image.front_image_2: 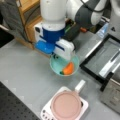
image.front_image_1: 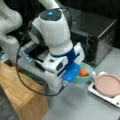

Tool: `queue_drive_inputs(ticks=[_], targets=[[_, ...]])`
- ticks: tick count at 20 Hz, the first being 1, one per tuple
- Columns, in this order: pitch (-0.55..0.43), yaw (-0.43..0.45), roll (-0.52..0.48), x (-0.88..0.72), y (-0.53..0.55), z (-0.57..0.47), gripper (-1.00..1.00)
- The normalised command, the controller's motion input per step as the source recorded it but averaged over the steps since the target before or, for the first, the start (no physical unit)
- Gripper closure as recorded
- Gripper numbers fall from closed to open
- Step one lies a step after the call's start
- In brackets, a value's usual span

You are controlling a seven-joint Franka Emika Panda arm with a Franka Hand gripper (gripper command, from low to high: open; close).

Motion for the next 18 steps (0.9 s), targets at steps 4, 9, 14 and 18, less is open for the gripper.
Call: queue_drive_inputs(ticks=[4,9,14,18], targets=[[0.269,0.264,-0.075,0.76,-0.51,0.14,1.0],[0.251,0.187,-0.035,0.9,-0.47,0.12,1.0],[0.27,0.133,-0.031,0.74,-0.26,0.09,1.0],[0.279,0.132,-0.028,0.43,-0.15,0.14,1.0]])
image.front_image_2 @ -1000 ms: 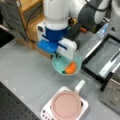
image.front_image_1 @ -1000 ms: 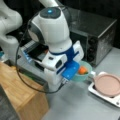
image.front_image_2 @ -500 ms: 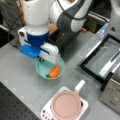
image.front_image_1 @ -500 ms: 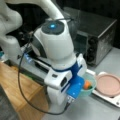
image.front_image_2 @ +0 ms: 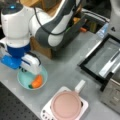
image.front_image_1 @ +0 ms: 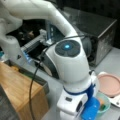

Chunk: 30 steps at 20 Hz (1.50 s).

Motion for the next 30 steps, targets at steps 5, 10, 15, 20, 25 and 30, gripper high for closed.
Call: queue_drive_inputs(ticks=[5,10,15,20,25,30], targets=[[0.246,0.158,-0.023,0.25,-0.15,0.1,1.0],[0.222,0.161,0.006,0.16,-0.19,-0.02,1.0],[0.168,0.132,0.06,0.03,-0.12,-0.16,1.0],[0.109,0.111,0.051,-0.07,-0.1,-0.16,1.0],[0.037,0.127,0.031,-0.11,-0.14,-0.13,-1.0],[0.009,0.127,0.02,-0.11,-0.13,-0.07,-1.0]])
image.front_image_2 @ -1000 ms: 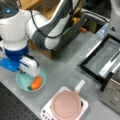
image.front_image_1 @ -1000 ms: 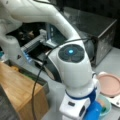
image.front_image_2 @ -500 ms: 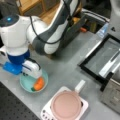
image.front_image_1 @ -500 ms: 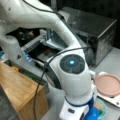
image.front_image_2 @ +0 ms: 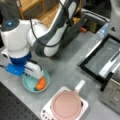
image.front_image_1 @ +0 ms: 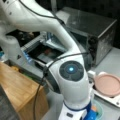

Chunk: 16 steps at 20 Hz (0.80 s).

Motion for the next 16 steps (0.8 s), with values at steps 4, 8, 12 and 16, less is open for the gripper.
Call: queue_drive_inputs(ticks=[4,8,12,16], targets=[[-0.014,0.101,0.017,-0.1,-0.07,-0.03,-1.0],[-0.016,0.095,0.024,-0.09,-0.04,-0.02,-1.0],[-0.03,0.098,0.032,-0.09,-0.05,-0.01,-1.0],[-0.022,0.075,0.03,-0.07,-0.04,0.02,-1.0]])
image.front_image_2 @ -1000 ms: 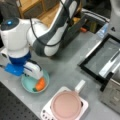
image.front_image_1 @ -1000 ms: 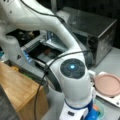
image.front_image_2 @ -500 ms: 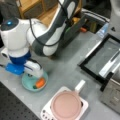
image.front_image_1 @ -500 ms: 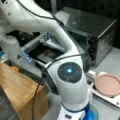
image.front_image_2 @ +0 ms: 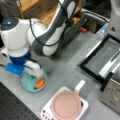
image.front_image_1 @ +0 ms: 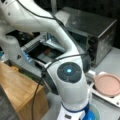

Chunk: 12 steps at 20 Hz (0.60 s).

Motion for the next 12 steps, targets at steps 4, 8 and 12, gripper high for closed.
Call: queue_drive_inputs(ticks=[4,8,12], targets=[[0.0,0.032,0.018,-0.05,0.02,0.03,-1.0],[0.053,-0.048,0.011,-0.02,0.04,0.11,-1.0],[0.095,-0.108,-0.017,0.0,0.03,0.19,-1.0]])
